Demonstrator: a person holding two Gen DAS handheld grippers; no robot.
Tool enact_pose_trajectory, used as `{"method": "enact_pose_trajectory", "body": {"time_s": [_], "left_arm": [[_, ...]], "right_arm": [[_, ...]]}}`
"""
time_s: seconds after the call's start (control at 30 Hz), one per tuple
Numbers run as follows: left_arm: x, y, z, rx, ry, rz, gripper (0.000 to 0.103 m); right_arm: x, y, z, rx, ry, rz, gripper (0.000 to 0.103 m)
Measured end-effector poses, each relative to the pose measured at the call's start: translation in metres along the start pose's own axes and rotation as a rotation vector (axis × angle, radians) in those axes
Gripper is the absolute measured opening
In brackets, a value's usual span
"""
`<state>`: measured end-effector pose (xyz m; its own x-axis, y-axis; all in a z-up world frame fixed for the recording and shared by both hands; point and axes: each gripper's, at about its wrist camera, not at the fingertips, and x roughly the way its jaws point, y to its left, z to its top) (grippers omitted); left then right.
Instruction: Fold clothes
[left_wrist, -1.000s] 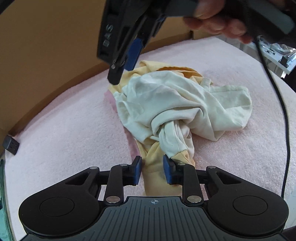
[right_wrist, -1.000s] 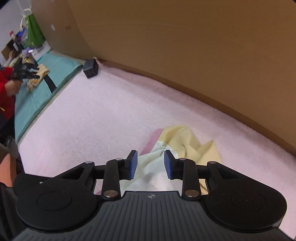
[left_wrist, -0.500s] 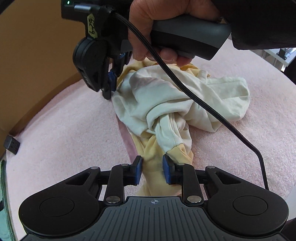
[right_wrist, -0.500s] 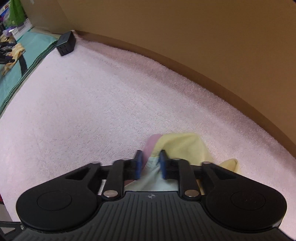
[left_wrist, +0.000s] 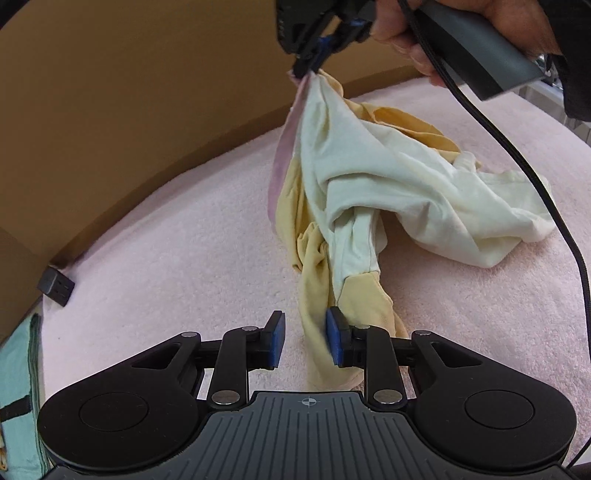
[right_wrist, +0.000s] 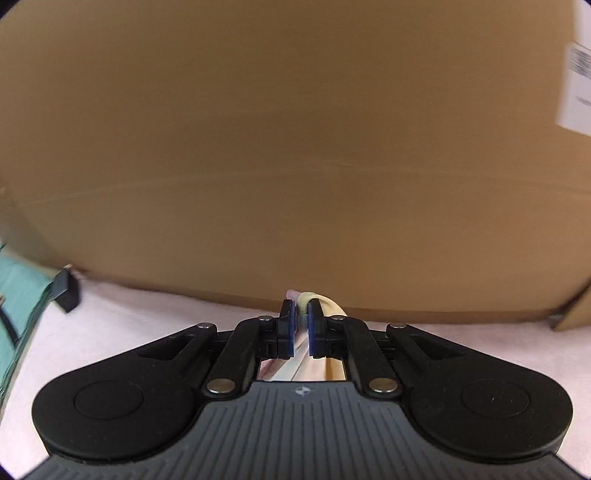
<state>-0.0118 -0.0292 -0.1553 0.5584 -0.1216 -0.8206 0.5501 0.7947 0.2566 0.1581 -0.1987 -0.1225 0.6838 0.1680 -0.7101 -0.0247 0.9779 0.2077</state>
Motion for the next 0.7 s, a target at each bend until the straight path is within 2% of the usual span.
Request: {"method": "enact_pose_trajectory", "body": {"time_s": [0.07, 0.17, 0.2, 0.27, 0.4, 0.6, 0.7], "left_arm": [[0.002, -0.001, -0.001, 0.006, 0.008, -0.001, 0.037], [0.003, -0.003, -0.004, 0.013, 0.014, -0.003, 0.037], [0.004, -0.003, -0.005, 0.012, 0.016, -0.004, 0.037], [0.004, -0.002, -0.004, 0.005, 0.022, -0.004, 0.037], [0.007, 0.0, -0.004, 0.0, 0.033, 0.0, 0.037], [0.011, -0.008, -0.003, 0.031, 0.039, 0.011, 0.038], [0.009, -0.015, -0.003, 0.061, 0.027, 0.017, 0.042]], "right_arm": [[0.001, -0.013, -0.006, 0.042, 0.018, -0.03, 0.014], [-0.009, -0.027, -0.02, 0.11, 0.03, -0.021, 0.049], [-0.012, -0.031, -0.025, 0.133, 0.034, -0.018, 0.052], [-0.021, -0.038, -0.035, 0.164, 0.039, -0.009, 0.052], [-0.055, -0.034, -0.058, 0.128, 0.033, 0.022, 0.052], [-0.089, 0.003, -0.084, -0.079, 0.101, 0.113, 0.052], [-0.095, 0.034, -0.081, -0.19, 0.103, 0.208, 0.053]]}}
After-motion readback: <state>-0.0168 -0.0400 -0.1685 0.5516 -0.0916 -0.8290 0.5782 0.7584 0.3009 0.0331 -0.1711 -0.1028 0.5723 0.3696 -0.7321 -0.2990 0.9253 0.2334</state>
